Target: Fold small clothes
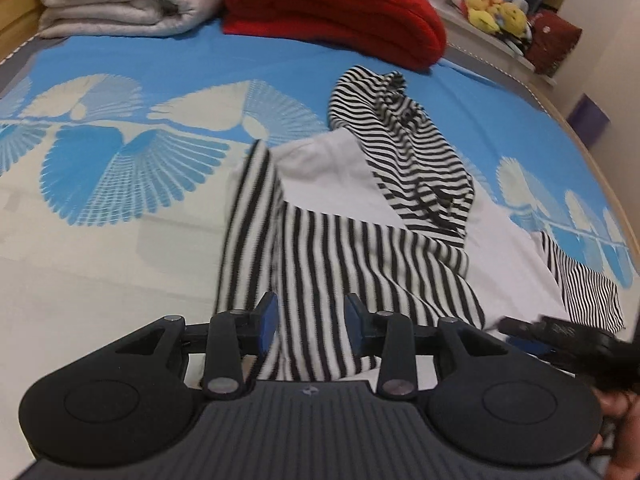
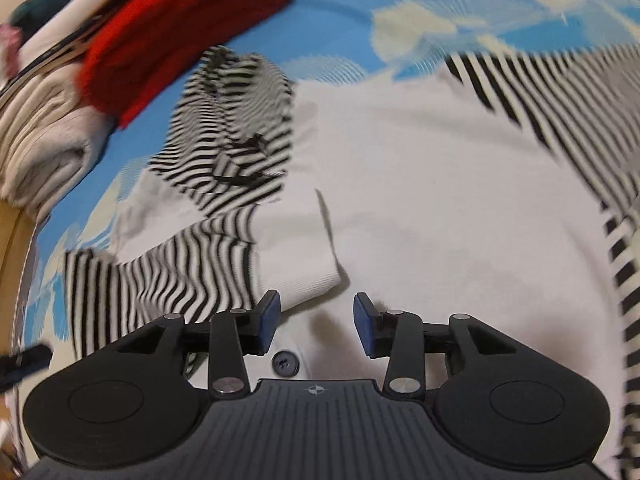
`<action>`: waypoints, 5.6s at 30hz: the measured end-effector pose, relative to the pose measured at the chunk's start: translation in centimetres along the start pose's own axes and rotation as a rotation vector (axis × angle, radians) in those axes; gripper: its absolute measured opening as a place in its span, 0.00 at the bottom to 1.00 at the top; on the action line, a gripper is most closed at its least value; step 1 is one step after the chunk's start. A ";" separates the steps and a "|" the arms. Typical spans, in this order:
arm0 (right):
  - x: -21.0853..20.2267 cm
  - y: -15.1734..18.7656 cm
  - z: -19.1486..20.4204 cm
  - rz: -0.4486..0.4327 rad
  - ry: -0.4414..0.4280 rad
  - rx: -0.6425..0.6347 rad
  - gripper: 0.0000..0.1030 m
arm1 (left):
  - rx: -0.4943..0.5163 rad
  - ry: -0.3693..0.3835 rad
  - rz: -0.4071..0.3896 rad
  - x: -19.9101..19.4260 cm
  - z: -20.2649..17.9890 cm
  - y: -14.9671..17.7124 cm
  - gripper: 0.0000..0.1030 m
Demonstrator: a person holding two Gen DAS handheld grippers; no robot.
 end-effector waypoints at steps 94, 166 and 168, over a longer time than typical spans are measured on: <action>-15.7 -13.6 -31.0 -0.502 0.233 0.536 0.33 | 0.054 -0.051 -0.001 -0.6 -5.9 0.1 0.54; -9.0 0.0 4.7 -0.140 -0.066 -0.123 0.24 | -0.281 0.018 0.050 1.0 5.1 0.6 0.26; -7.3 -0.5 3.8 -0.085 -0.050 -0.043 0.24 | -0.290 0.059 0.055 2.1 5.0 1.0 0.26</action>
Point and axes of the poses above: each gripper's, at about its wrist camera, not at the fingertips, and x roughly the way its jaws point, z to its left, y to its underside, the point moved 2 cm from there along x, roughly the way its jaws point, and after that the axes turned 8 degrees about x, right-handed, at the moved point
